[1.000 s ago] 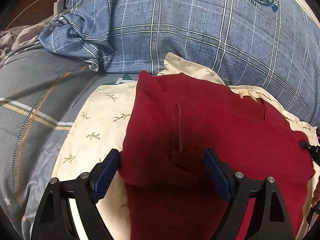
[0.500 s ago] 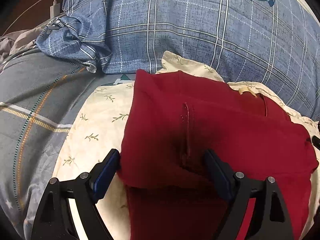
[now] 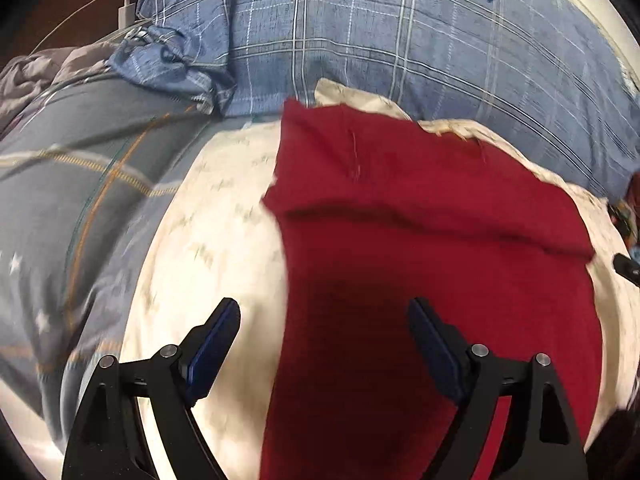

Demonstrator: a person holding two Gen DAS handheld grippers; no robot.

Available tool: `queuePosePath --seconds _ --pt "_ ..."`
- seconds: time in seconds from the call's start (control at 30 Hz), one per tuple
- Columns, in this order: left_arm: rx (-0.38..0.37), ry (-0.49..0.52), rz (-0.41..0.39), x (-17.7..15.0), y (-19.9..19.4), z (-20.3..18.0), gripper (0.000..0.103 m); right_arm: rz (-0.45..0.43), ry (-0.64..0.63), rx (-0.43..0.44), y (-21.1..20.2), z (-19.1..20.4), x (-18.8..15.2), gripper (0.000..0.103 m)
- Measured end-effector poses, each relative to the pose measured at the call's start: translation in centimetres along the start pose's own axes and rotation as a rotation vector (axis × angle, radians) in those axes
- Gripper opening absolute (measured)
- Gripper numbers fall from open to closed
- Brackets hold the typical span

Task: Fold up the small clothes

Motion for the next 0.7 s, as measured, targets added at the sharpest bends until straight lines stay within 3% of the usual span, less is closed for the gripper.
queuePosePath --seconds 0.23,0.5,0.53,0.57,0.7 --pt "-0.030 -0.022 0.042 -5.9 -4.2 1.6 0.086 0.107 0.022 0.180 -3.8 1.3 -9.2 0.067" --pt "-0.054 -0.047 0.122 -11.4 -6.1 3.0 0.086 0.190 0.054 0.248 -4.6 1.2 -16.6 0.065" --pt "-0.054 -0.056 0.130 -11.8 -6.1 3.2 0.086 0.219 0.046 0.253 -4.3 1.5 -17.7 0.061" --pt "-0.051 -0.063 0.130 -12.2 -6.3 3.4 0.086 0.233 0.038 0.254 -4.0 1.9 -18.1 0.056" --pt "-0.054 -0.072 0.119 -13.4 -7.0 3.6 0.086 0.277 0.015 0.293 -3.8 3.0 -20.0 0.055"
Point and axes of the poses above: each gripper's, at about its wrist camera, not at the fingertips, and y roughly the way its jaws point, z to its left, x to its top, the point moved 8 cm from there along y, roughly the way its jaws point, and after that the axes turned 3 degrees about z, right-handed, at the moved point
